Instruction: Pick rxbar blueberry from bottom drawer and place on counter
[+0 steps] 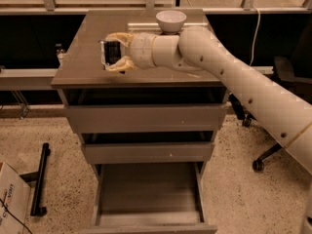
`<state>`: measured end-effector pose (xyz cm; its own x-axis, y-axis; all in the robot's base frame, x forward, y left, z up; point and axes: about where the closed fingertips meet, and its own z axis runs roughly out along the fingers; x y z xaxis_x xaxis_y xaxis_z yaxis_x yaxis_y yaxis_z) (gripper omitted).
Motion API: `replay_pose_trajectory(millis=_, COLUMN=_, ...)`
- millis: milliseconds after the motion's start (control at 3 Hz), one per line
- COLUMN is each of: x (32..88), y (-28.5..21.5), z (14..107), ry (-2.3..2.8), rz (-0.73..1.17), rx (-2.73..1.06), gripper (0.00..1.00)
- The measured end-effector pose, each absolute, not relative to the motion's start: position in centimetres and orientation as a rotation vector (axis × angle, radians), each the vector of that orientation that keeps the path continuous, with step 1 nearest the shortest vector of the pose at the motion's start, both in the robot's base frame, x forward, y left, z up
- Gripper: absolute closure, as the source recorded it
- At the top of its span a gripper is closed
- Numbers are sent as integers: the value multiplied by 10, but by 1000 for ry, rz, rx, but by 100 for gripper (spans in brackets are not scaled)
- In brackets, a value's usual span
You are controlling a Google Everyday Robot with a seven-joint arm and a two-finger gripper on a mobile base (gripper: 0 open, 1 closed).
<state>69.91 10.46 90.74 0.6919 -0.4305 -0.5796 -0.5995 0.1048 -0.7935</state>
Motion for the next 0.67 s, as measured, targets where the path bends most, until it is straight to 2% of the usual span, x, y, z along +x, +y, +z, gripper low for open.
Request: replay_pose_trajectory(millis=667, x=754, y=111, z=893, ry=1030, rz=29, rx=-1608, gripper=35)
